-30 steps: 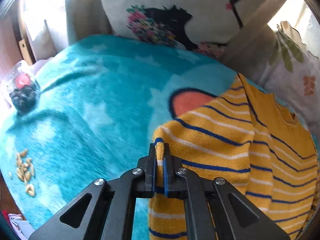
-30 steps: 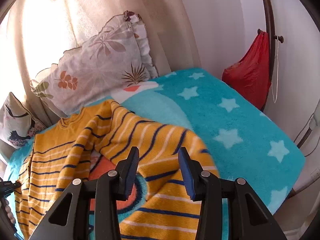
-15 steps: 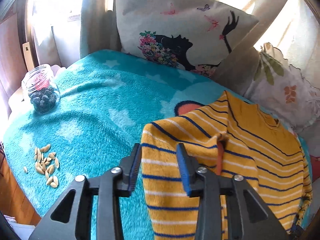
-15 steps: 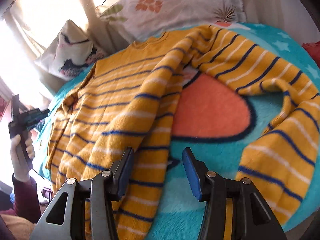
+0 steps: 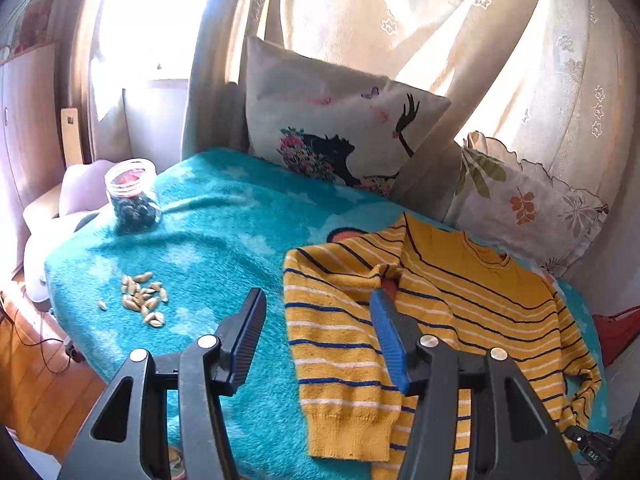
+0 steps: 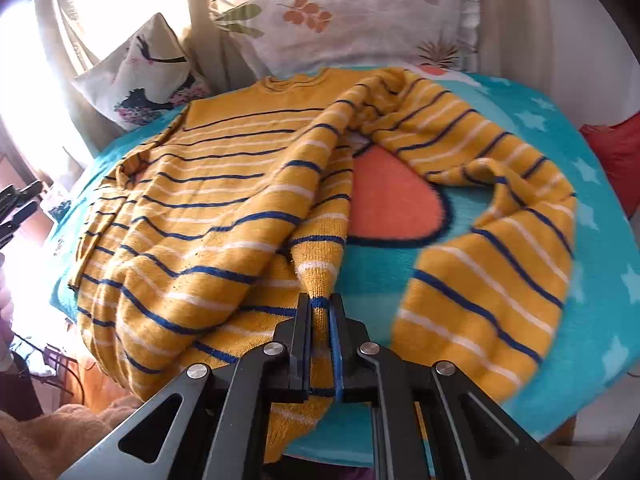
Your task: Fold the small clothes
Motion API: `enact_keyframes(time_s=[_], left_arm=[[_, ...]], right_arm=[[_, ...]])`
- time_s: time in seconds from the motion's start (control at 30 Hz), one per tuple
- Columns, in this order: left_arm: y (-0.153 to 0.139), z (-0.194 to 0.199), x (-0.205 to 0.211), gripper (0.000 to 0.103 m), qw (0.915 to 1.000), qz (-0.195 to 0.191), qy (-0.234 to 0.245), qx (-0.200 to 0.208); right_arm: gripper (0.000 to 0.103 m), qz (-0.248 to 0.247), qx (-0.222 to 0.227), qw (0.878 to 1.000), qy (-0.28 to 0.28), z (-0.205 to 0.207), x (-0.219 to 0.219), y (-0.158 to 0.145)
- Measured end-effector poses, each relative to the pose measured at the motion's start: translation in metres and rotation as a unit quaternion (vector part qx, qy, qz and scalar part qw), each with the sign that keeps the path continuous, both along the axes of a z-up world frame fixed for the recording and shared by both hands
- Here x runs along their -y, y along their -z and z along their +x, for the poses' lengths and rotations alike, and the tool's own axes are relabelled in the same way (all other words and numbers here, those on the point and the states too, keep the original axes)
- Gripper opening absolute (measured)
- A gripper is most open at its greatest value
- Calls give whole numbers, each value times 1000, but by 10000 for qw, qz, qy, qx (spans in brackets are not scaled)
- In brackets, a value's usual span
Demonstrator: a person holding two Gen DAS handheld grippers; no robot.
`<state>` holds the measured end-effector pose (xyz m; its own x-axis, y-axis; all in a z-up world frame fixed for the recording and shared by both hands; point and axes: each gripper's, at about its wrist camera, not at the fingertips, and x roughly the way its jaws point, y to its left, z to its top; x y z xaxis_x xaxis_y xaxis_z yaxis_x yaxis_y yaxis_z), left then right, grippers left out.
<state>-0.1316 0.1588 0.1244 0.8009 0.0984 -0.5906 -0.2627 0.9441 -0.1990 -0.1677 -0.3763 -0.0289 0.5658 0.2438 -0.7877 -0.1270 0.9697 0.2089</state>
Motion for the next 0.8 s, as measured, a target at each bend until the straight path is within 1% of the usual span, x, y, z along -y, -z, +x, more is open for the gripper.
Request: enact_keyframes(time_s=[0.07, 0.13, 0.2, 0.27, 0.3, 0.33, 0.4, 0.47, 0.53, 0.6, 0.7, 0.8], left_arm=[[-7, -11, -8, 55, 9998, 15, -170, 118], [-13, -19, -16, 57, 9995, -111, -245, 179], [-18, -25, -19, 58, 9992, -150, -282, 247], [-22, -31, -18, 62, 9990, -96, -302, 321], [-23, -34, -17, 66, 9989, -82, -303, 349], [-24, -36, -15, 68, 9988, -67, -294, 374], [-26, -37, -11, 69, 9988, -8, -284, 389], [-27, -36, -7, 73, 9987, 47, -309, 404], [-27, -31, -3, 77, 9987, 100, -322, 395], [-26, -19, 2, 77, 9990, 124, -269, 323], [-22, 5, 15, 77, 9998, 89, -91, 160], [-15, 30, 36, 77, 9998, 87, 193, 1]], right_arm=[[9, -213, 13, 9992, 336, -11, 17, -4], [9, -376, 118, 9968, 689, -17, 31, -11], [10, -198, 349, 9950, 911, -21, 45, -22], [11, -19, 542, 9934, 1007, -22, 53, -31], [14, -9, 628, 9928, 1018, -21, 52, -33], [21, -20, 666, 9925, 1024, -18, 51, -35], [31, 58, 699, 9926, 991, -11, 43, -33], [32, 206, 676, 9937, 866, -3, 35, -30], [34, 240, 663, 9942, 816, 3, 29, -26], [38, 205, 650, 9941, 846, 9, 29, -22], [43, 80, 639, 9931, 984, 16, 38, -15], [44, 47, 677, 9910, 1157, 21, 53, -12]])
